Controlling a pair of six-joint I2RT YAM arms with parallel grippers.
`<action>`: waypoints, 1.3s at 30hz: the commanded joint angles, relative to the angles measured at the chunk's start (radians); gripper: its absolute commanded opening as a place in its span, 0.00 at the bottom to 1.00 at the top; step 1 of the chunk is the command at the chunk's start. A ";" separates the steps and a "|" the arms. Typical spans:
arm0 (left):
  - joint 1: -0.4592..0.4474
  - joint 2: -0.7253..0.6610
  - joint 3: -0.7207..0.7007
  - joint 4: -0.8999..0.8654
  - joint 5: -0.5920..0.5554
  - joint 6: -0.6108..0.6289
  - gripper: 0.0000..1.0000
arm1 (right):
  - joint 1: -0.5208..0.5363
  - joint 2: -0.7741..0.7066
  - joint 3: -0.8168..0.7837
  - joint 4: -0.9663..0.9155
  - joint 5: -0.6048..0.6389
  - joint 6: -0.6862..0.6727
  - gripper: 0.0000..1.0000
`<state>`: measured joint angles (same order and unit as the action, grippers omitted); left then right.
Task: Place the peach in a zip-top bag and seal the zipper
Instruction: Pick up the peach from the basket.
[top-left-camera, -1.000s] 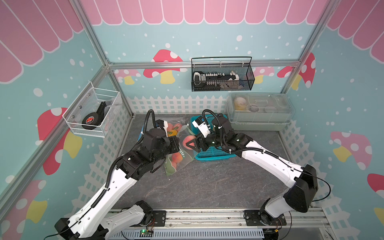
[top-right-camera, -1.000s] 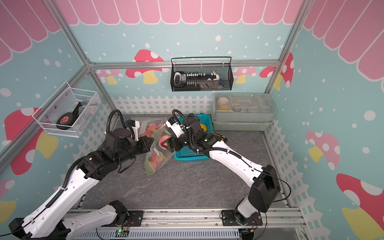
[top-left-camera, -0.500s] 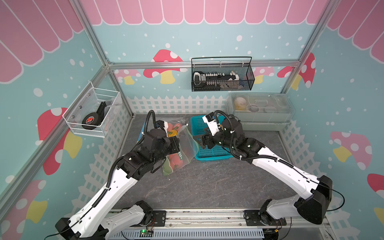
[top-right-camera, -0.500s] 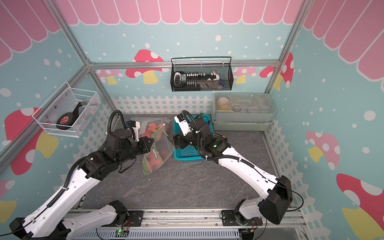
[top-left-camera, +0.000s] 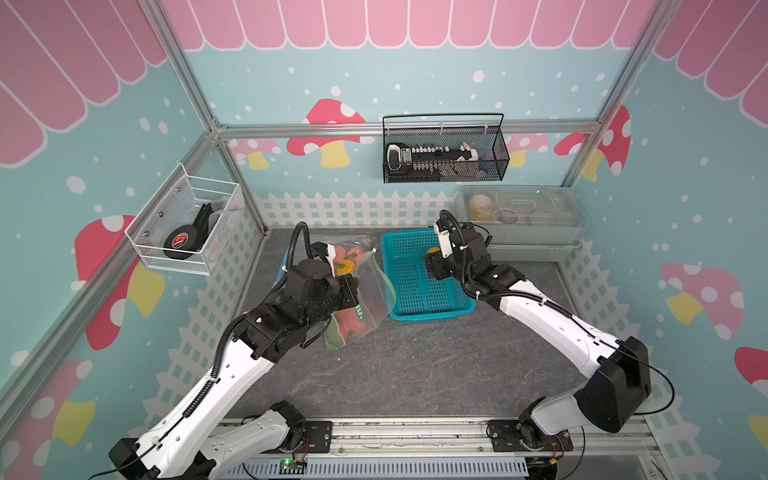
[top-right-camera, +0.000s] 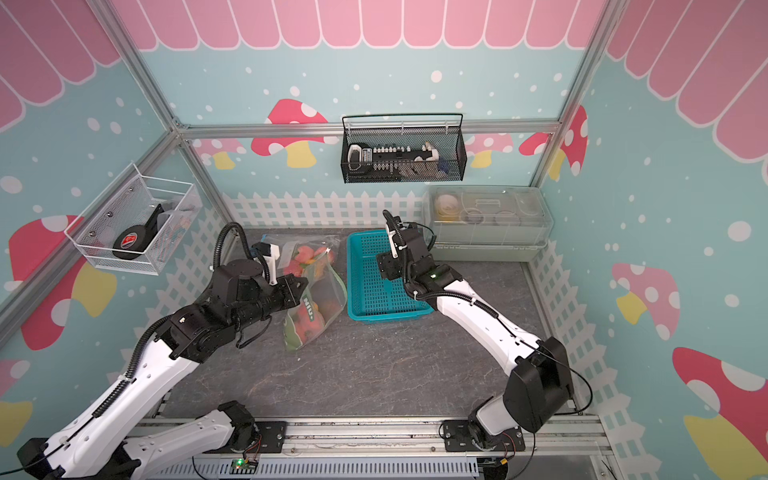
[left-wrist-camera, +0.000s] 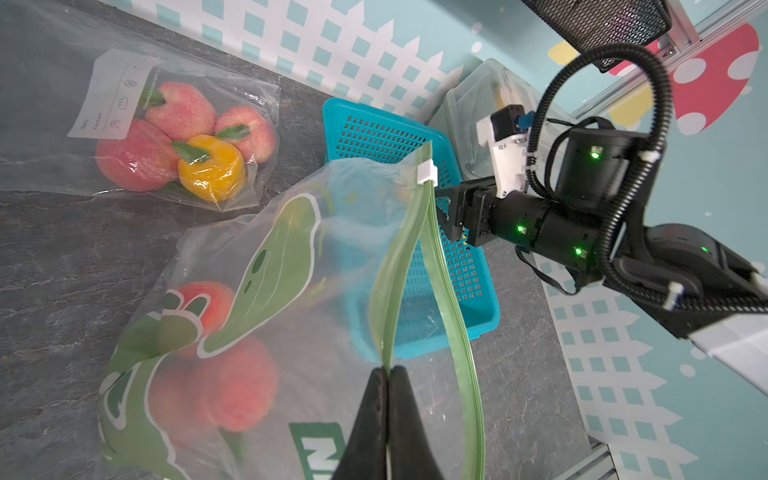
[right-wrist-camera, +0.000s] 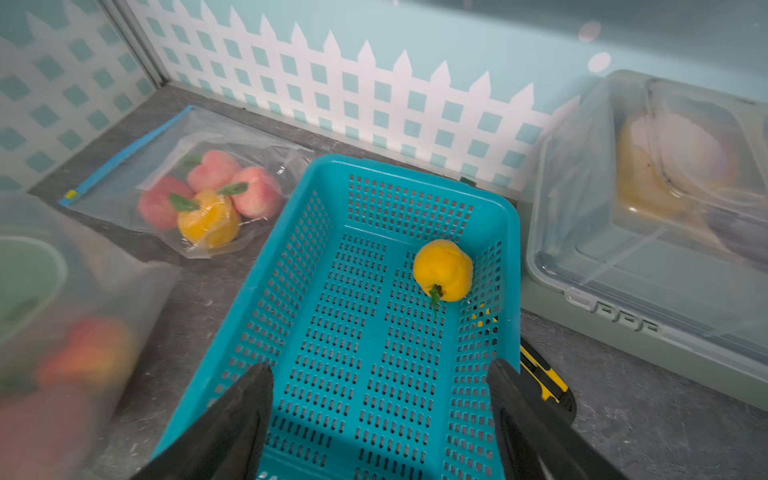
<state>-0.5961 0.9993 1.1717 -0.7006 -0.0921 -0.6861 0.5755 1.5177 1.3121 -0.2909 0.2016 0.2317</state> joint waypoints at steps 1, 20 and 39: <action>0.006 -0.015 -0.012 0.013 0.008 -0.013 0.00 | -0.034 0.067 0.031 -0.027 -0.052 -0.032 0.82; 0.007 -0.029 -0.018 0.009 0.009 -0.015 0.00 | -0.136 0.581 0.432 -0.182 -0.045 -0.060 0.78; 0.008 -0.033 -0.030 0.010 0.014 -0.021 0.00 | -0.152 0.834 0.695 -0.286 0.122 -0.045 0.78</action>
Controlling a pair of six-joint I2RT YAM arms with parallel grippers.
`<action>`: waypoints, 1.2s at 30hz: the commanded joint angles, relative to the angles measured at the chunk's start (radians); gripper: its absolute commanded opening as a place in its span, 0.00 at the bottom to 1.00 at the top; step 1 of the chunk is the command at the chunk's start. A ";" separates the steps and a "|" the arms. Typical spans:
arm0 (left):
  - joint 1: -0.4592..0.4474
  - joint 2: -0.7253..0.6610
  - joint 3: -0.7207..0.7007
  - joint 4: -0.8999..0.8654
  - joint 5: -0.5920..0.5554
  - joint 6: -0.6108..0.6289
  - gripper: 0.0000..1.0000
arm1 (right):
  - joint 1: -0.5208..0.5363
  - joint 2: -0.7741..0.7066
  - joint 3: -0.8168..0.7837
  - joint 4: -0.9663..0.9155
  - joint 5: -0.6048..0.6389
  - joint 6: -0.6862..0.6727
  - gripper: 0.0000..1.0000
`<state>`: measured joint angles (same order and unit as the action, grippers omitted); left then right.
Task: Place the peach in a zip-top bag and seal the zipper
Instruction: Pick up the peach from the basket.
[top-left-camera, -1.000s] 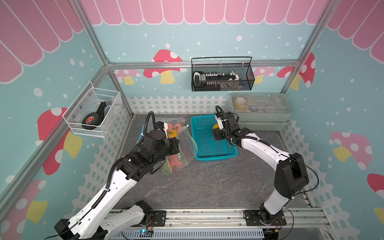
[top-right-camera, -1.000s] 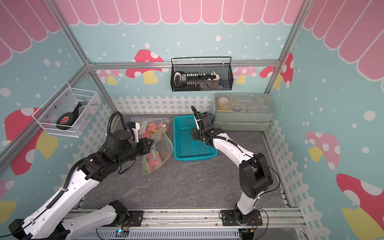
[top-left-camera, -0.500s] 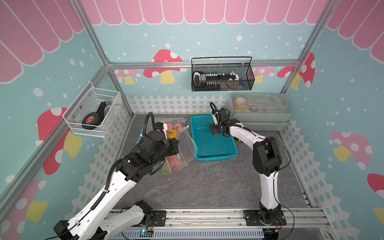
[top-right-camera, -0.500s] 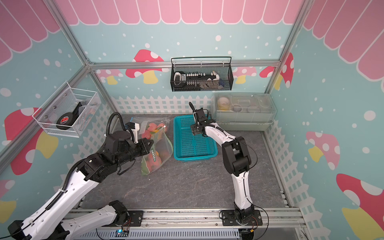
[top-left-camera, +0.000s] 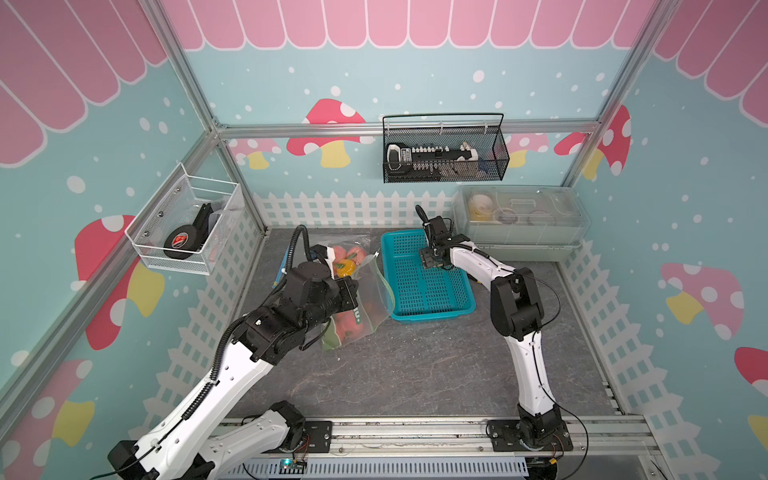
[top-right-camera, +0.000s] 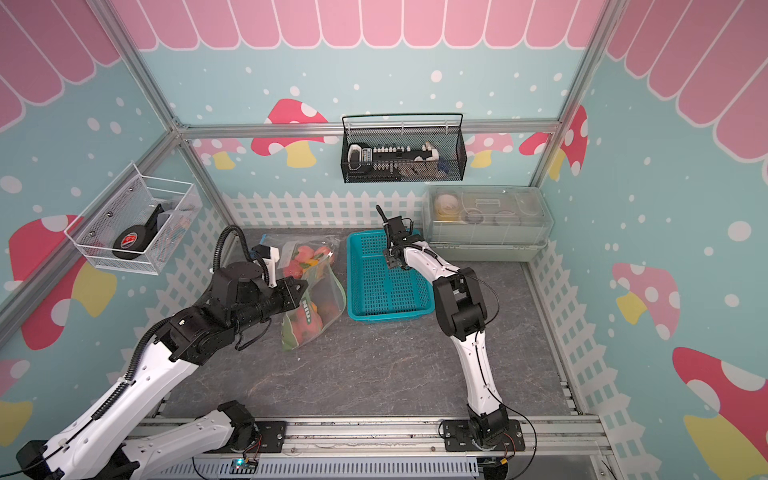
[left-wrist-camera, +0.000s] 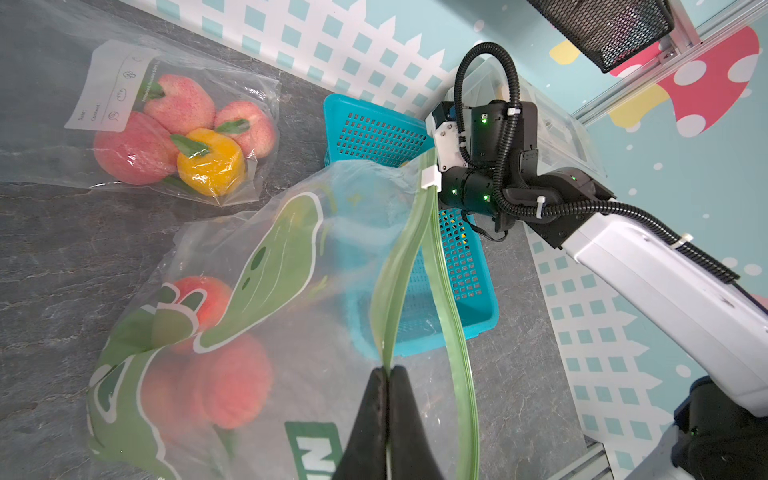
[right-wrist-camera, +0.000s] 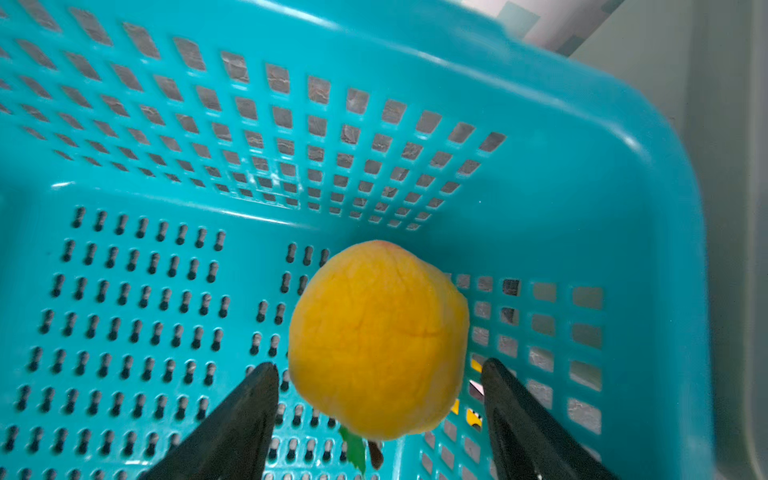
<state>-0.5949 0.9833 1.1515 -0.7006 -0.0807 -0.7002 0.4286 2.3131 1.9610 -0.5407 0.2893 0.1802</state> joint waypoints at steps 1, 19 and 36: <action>0.007 -0.017 -0.010 0.009 0.003 -0.007 0.00 | -0.007 0.049 0.058 -0.043 0.032 0.009 0.78; 0.008 -0.033 -0.021 0.000 -0.007 -0.007 0.00 | -0.024 0.003 0.019 0.009 -0.076 0.064 0.59; 0.010 -0.028 -0.027 -0.001 0.006 -0.002 0.00 | -0.036 -0.694 -0.638 0.463 -0.491 0.192 0.60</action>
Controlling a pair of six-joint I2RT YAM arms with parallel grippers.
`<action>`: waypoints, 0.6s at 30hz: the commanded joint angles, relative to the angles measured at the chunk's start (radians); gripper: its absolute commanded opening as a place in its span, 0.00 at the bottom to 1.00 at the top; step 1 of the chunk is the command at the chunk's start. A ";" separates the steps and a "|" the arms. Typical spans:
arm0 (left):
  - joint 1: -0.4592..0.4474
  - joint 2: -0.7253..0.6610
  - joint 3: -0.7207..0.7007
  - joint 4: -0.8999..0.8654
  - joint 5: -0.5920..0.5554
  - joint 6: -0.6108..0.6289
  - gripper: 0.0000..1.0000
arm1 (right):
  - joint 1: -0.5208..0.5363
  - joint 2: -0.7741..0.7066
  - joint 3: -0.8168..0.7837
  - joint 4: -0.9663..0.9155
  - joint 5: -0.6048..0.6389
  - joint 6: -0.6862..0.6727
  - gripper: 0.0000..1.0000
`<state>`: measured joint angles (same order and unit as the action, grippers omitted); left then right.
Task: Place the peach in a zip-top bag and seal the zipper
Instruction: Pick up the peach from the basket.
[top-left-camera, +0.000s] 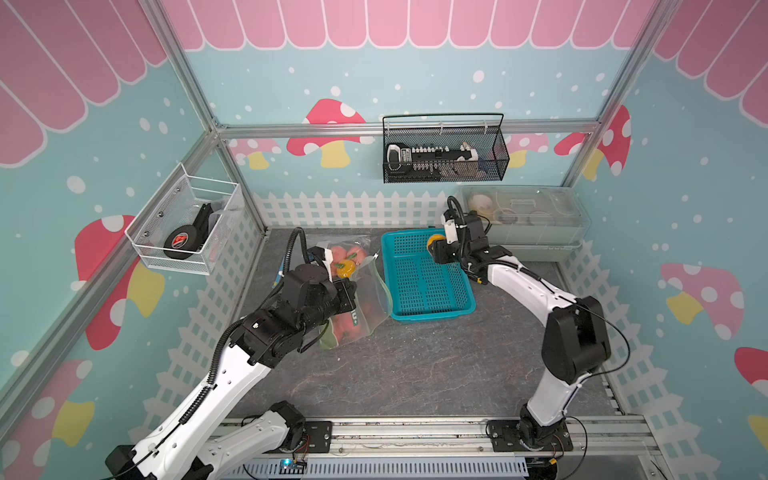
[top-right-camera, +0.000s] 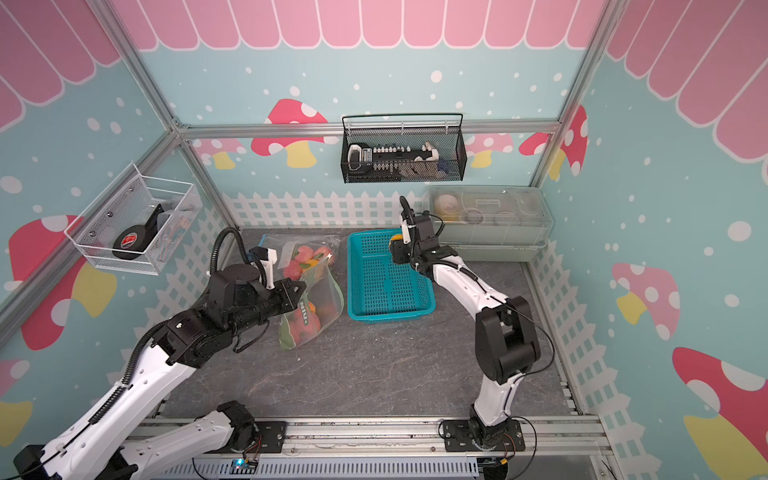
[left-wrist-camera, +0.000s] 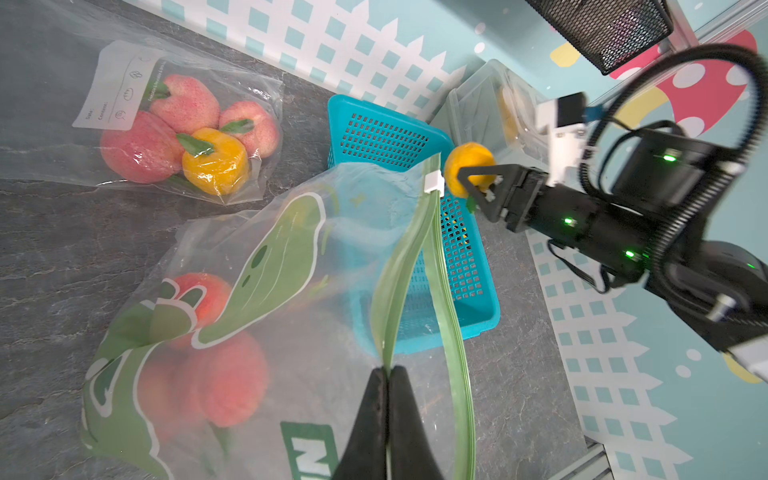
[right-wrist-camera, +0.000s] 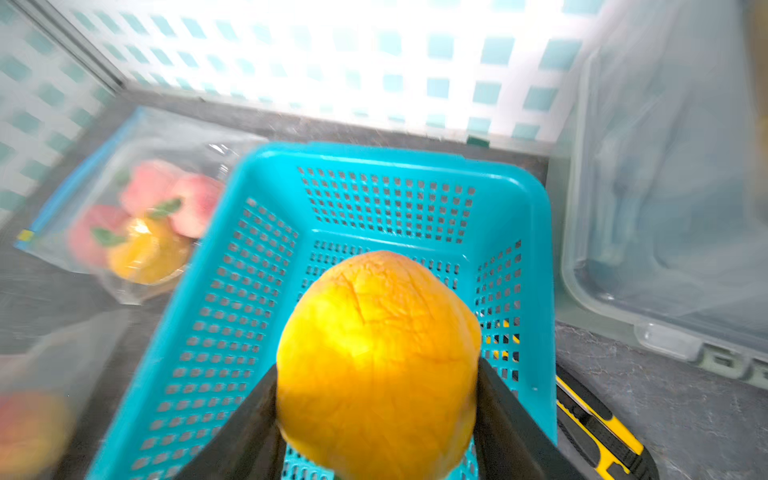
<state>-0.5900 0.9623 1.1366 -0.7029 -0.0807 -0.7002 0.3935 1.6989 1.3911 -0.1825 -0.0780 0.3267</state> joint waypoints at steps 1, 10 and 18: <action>0.005 -0.008 -0.012 0.002 0.006 -0.003 0.00 | -0.001 -0.110 -0.086 0.109 -0.153 0.047 0.60; 0.005 0.007 -0.006 0.013 0.022 -0.005 0.00 | 0.050 -0.322 -0.206 0.160 -0.451 0.068 0.61; 0.005 0.020 -0.002 0.020 0.034 -0.009 0.00 | 0.215 -0.381 -0.187 0.159 -0.554 0.037 0.61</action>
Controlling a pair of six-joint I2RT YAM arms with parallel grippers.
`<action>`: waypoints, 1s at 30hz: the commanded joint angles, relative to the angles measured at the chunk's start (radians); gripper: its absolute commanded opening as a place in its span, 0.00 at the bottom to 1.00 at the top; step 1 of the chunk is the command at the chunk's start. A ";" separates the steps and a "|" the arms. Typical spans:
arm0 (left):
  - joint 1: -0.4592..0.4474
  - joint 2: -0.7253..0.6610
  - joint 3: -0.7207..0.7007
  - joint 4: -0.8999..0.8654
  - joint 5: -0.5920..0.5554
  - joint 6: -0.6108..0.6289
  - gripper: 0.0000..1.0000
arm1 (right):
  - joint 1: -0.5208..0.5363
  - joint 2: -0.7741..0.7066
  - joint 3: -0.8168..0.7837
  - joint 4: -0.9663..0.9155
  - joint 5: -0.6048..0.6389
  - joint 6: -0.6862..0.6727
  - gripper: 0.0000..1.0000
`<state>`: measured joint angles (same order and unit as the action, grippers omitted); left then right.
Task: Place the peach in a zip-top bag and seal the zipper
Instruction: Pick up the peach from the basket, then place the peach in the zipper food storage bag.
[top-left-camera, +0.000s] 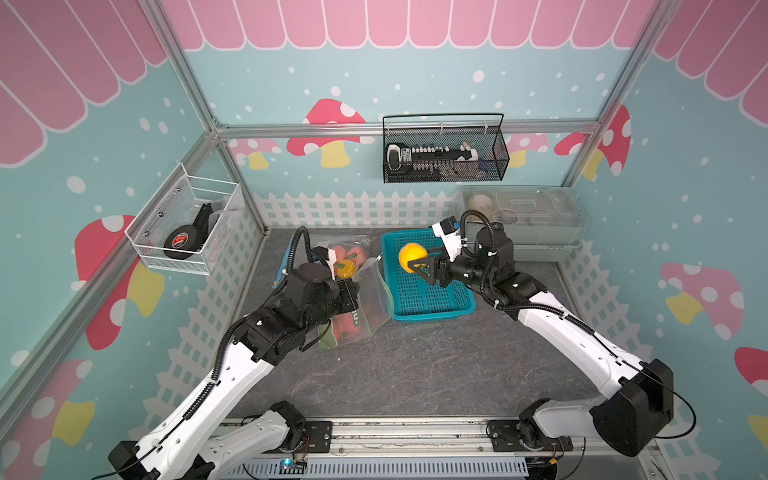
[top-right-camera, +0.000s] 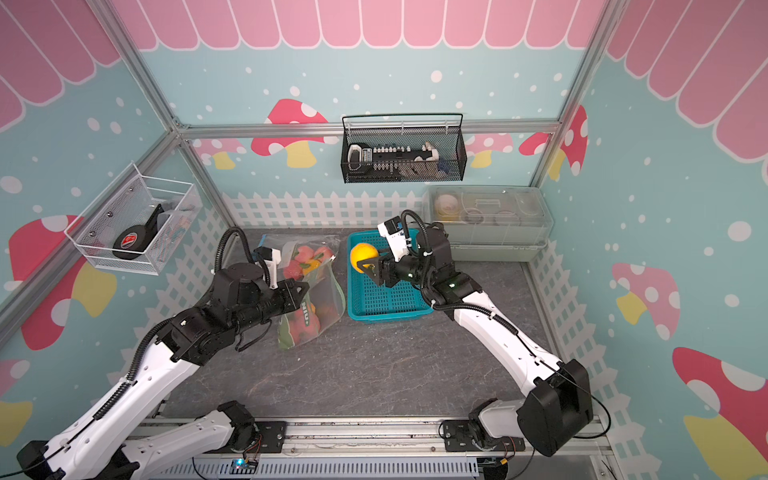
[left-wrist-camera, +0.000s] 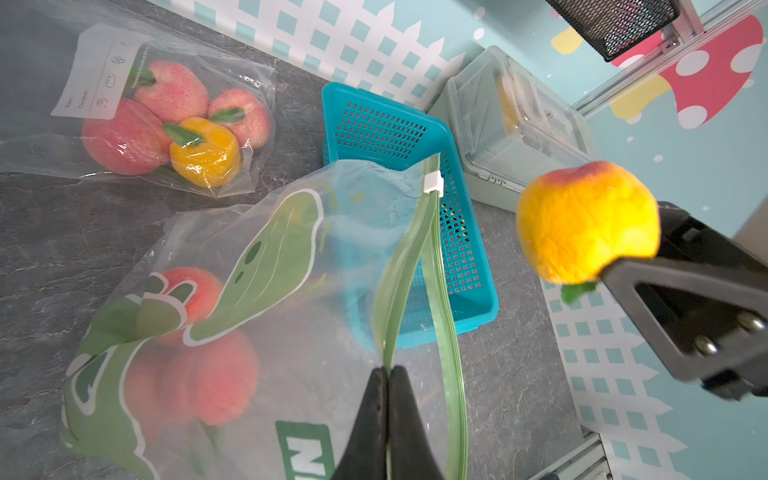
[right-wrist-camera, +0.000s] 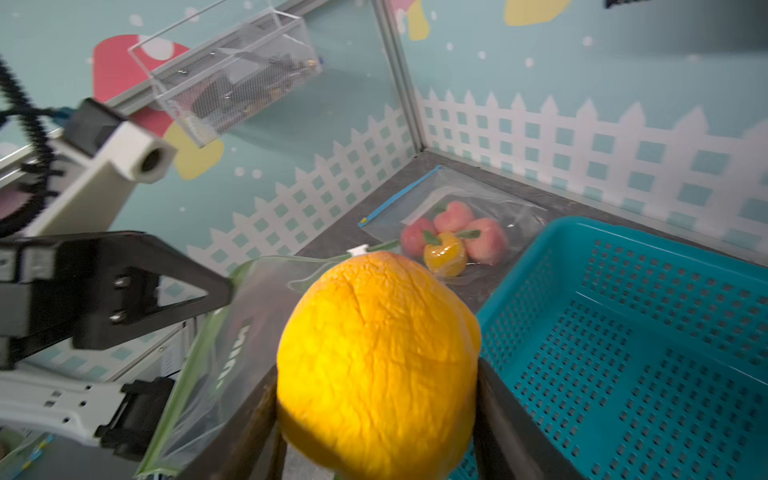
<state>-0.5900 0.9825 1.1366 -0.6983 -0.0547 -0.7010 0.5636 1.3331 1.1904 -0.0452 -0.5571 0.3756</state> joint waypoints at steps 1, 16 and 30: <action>0.005 0.002 0.000 0.017 0.010 -0.008 0.00 | 0.063 -0.012 0.021 0.016 -0.083 -0.017 0.60; 0.005 -0.011 0.025 0.029 0.051 -0.003 0.00 | 0.213 0.120 0.078 -0.047 -0.035 -0.056 0.60; 0.004 -0.025 0.018 0.030 0.051 0.004 0.00 | 0.252 0.193 0.152 -0.198 0.114 -0.139 0.70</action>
<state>-0.5842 0.9646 1.1370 -0.6891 -0.0139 -0.7006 0.8074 1.5166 1.3125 -0.2111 -0.4759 0.2687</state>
